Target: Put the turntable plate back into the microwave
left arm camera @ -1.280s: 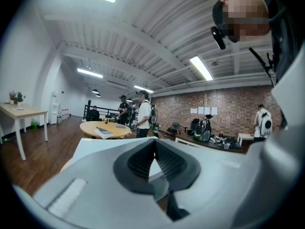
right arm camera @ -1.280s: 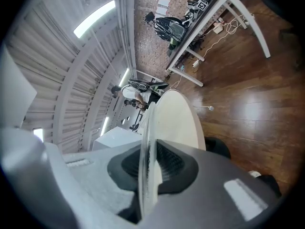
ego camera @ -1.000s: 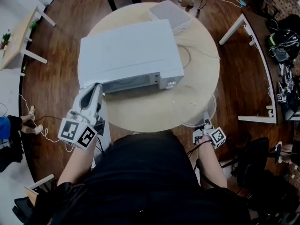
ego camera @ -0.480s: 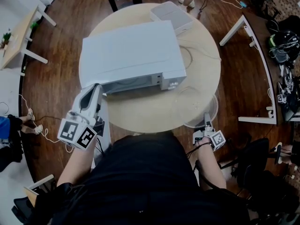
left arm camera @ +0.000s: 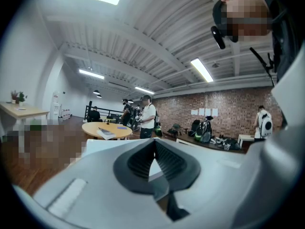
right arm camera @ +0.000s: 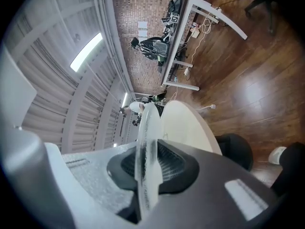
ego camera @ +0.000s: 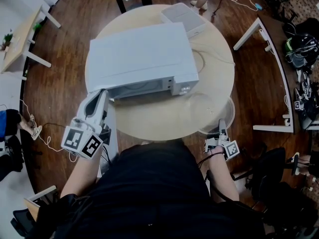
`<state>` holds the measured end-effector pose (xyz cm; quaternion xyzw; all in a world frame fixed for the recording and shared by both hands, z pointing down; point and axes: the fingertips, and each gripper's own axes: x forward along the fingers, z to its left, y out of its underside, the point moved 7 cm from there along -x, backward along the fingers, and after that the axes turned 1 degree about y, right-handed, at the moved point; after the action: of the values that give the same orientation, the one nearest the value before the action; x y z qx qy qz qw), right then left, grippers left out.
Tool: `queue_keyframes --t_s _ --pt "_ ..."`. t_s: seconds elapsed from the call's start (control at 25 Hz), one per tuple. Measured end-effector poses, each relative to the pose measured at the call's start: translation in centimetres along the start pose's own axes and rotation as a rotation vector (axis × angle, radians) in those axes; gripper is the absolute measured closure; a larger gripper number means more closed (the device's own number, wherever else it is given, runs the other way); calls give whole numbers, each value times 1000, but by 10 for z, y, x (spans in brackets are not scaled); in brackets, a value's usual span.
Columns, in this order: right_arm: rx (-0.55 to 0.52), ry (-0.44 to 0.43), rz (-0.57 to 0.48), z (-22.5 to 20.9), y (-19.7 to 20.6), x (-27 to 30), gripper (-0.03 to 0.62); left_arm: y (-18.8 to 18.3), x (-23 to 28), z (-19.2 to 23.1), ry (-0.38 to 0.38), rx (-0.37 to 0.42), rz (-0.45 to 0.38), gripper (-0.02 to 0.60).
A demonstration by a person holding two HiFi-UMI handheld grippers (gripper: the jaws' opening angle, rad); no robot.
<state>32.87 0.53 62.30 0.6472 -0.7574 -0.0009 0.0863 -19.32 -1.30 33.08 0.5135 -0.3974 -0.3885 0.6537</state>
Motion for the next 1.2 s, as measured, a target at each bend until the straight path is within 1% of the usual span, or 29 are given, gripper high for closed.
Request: queue_keyframes --t_s 0.36,0.68,0.88,1.2 --pt "19 -41 -23 12 -2 4 560 -1 -5 0 4 -4 -17 583" --pt "44 -59 -58 21 -3 -8 560 -1 -8 4 11 -14 -33 583" --pt "53 -100 -69 27 -5 -14 560 -1 -7 4 22 -14 -35 583" --pt "53 -130 -65 34 -5 -23 560 5 -9 2 38 -19 -18 583"
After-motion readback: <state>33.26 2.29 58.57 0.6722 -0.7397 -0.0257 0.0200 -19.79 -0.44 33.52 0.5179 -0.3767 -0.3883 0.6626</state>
